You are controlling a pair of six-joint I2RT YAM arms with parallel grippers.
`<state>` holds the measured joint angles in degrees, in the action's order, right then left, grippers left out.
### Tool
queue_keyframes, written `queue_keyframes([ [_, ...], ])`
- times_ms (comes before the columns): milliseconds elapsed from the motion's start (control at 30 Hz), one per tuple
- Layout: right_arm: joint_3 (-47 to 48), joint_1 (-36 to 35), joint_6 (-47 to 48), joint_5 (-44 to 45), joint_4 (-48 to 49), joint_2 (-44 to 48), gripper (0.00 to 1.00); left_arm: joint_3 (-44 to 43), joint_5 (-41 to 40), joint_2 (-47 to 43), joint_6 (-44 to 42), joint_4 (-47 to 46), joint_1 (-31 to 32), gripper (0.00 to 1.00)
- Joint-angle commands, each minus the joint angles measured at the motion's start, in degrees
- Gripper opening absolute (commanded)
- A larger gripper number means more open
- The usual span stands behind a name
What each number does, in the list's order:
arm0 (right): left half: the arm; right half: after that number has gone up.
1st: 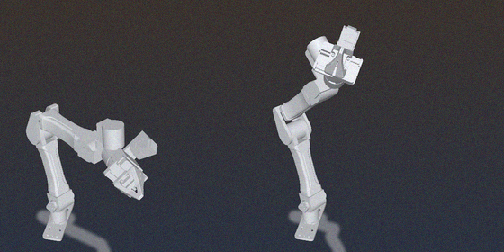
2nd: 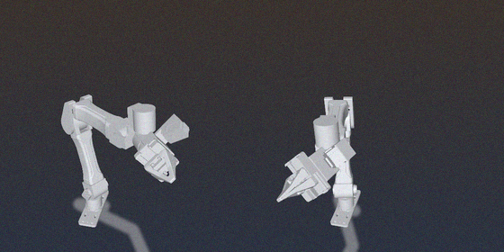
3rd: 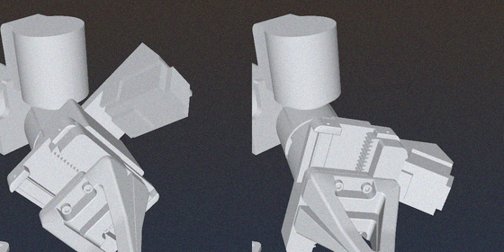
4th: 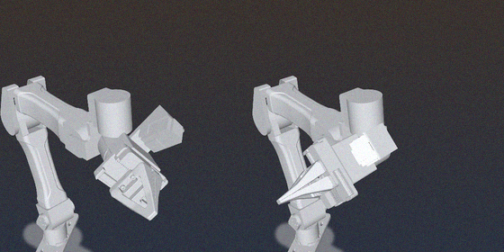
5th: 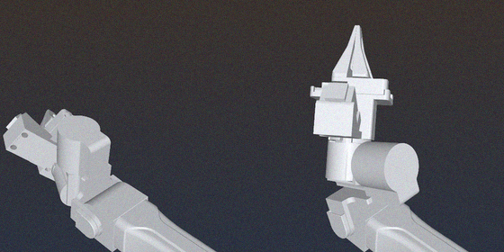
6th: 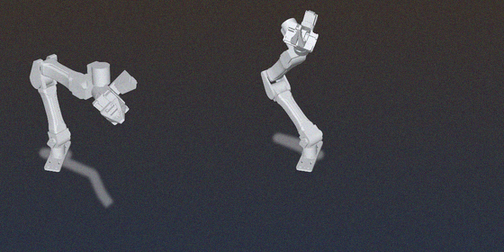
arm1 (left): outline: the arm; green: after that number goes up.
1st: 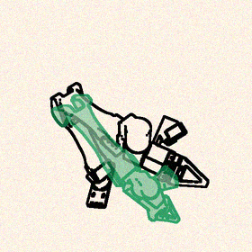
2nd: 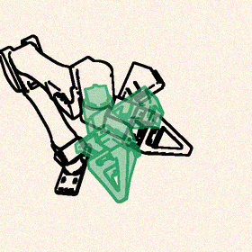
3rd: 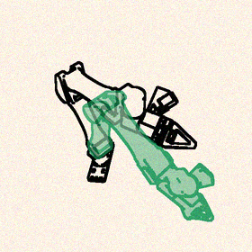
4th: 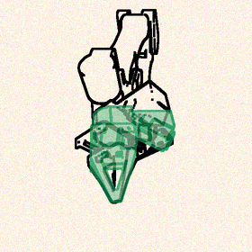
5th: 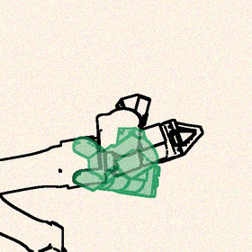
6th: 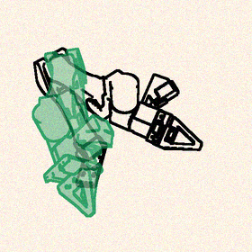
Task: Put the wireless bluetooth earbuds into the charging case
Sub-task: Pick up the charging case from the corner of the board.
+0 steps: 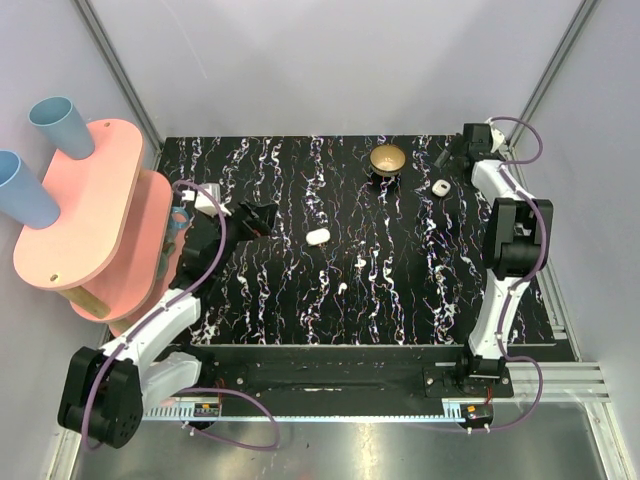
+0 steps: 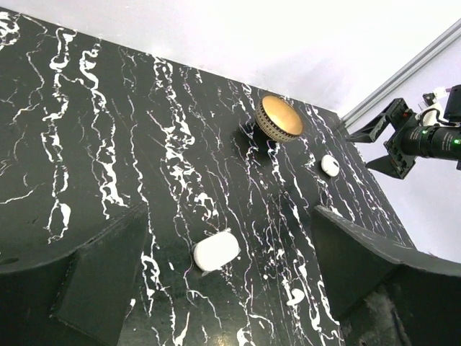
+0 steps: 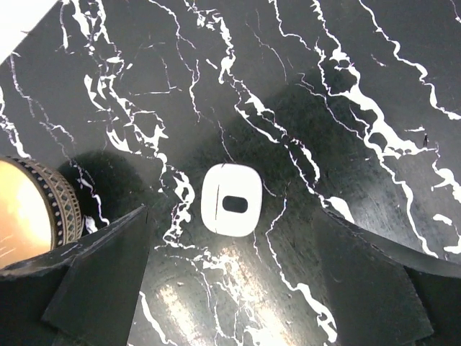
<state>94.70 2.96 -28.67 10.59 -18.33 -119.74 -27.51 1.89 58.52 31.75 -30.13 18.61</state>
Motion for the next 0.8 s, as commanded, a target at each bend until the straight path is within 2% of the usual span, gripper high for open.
queue_keyframes([
  [0,7.4,0.3,2.5,0.0,-5.0,-4.1,0.97,1.1,2.6,-1.6,-0.5,-2.7,-2.0,0.99],
  [233,12.0,0.3,3.4,-3.6,-8.2,-9.0,0.90,1.1,2.2,-1.7,-0.5,-2.9,-2.2,0.99],
  [467,19.6,0.2,5.1,-5.7,-13.0,-15.8,0.90,1.1,2.9,-1.2,0.5,-2.9,-2.4,0.99],
  [700,22.5,-0.4,6.8,-1.5,-15.2,-17.9,0.87,1.1,5.0,1.5,2.8,-4.8,-2.9,0.99],
  [767,23.5,-1.1,7.6,-0.5,-16.0,-18.4,0.82,1.0,5.5,2.8,3.5,-6.2,-3.0,0.99],
])
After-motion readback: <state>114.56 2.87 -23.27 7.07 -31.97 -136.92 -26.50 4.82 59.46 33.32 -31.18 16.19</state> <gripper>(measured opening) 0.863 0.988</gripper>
